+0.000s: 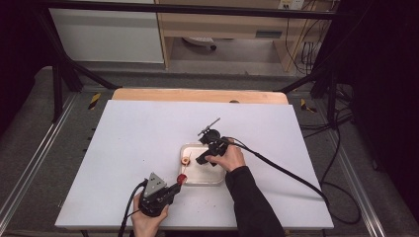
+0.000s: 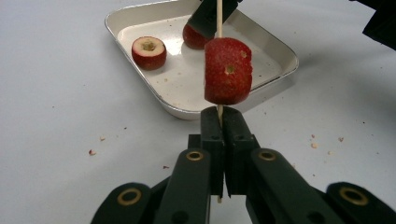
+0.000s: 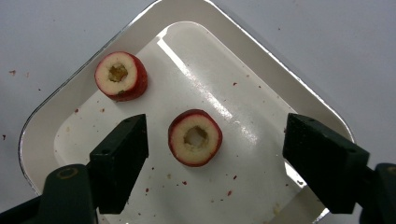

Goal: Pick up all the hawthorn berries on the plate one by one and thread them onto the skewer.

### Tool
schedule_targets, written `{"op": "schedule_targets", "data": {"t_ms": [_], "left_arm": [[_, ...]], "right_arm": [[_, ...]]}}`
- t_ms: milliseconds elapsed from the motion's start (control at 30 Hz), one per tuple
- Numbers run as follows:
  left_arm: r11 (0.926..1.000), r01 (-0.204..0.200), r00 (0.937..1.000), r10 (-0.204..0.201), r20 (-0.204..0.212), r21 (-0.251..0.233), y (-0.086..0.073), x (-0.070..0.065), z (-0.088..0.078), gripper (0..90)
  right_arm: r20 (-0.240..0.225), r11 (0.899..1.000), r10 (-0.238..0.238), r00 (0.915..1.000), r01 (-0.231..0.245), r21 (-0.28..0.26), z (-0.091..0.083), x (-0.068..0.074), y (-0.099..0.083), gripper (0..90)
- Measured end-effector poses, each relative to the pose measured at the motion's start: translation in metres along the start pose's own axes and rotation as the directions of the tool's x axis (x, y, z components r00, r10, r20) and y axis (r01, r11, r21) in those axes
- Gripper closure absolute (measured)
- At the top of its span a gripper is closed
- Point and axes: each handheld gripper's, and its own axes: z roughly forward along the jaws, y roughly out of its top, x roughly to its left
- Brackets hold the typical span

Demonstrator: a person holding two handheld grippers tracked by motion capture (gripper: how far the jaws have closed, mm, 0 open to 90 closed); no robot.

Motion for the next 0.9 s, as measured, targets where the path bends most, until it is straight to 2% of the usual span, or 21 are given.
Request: {"op": "schedule_targets", "data": {"t_ms": [500,900], "left_arm": [[1.0000,0.001,1.0000,-0.001,0.006,0.006,-0.0005,-0.0005,0.0014,88.2],[1.0000,0.000,1.0000,0.000,0.006,0.008,-0.0006,-0.0005,0.0018,88.2]], "right_arm": [[-0.069,0.998,0.042,0.9968,-0.039,0.045,0.0081,-0.0031,0.0013,44.8],[-0.066,0.998,0.051,0.9966,-0.048,0.043,0.0073,-0.0020,0.0011,59.9]]}}
